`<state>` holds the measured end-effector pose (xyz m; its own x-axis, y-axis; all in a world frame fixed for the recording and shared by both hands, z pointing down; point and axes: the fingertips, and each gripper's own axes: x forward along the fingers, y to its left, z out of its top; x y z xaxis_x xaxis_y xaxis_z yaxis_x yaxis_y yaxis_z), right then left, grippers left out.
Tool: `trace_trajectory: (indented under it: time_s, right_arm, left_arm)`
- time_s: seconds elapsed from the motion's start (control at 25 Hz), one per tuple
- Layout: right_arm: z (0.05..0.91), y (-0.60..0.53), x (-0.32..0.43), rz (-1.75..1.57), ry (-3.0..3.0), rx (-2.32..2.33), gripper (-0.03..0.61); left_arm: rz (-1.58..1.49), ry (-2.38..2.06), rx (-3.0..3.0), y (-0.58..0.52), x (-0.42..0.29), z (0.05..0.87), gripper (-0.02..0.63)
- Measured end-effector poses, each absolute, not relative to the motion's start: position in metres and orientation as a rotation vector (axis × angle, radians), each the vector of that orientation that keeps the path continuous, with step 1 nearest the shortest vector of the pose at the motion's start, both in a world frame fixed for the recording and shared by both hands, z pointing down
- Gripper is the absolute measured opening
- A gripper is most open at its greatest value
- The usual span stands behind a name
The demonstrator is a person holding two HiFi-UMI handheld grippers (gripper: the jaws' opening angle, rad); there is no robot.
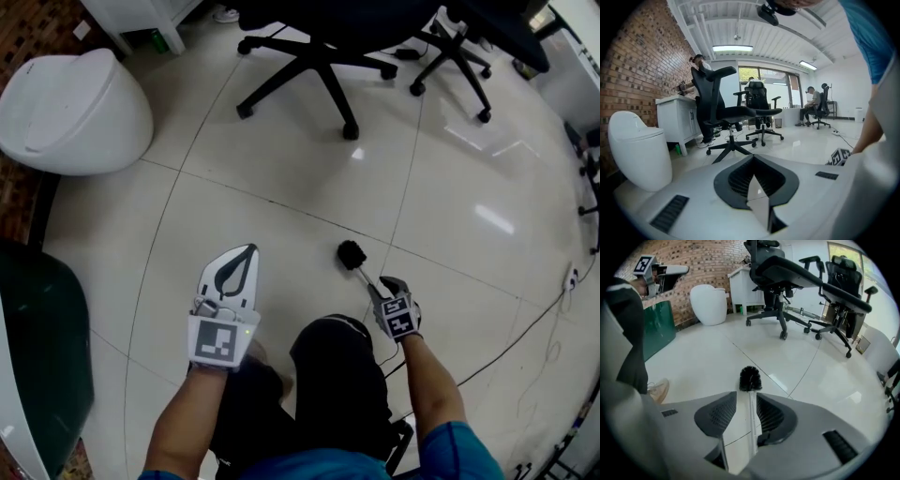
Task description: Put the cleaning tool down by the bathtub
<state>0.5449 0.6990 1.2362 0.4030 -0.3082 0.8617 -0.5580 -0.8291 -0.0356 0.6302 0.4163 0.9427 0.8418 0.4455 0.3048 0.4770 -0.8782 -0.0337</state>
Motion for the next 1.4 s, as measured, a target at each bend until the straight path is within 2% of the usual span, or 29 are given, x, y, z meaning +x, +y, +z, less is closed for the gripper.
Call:
trace_trajectory:
  time_s: [0.32,0.76,1.0,1.08,1.4]
  right_arm:
    - [1.333,0.718,0.537,1.523,-0.753,2.207,0.167]
    - [1.385,0.722,0.528,1.618,-0.779,2.079,0.166]
    - [1.389,0.715,0.529,1.632,-0.796,2.083,0.161]
    - [1.39,0.719,0.522,1.676,-0.788,2.063,0.072]
    - [1.329,0.72,0.511,1.697,-0.668,2.073,0.069]
  left_arm:
    - [-0.414,-0.716,-2.904,0.413,0.624,0.944,0.0]
    - [-0.455,-0.752,-2.851,0.433,0.623,0.956,0.0]
    - [-0.445,-0.741,-2.873,0.429,0.629,0.951,0.0]
    - [-0.462,-0.739,-2.9,0.43,0.632,0.952,0.0]
    - [-0.452,-0.813,-2.97,0.422,0.637,0.945,0.0]
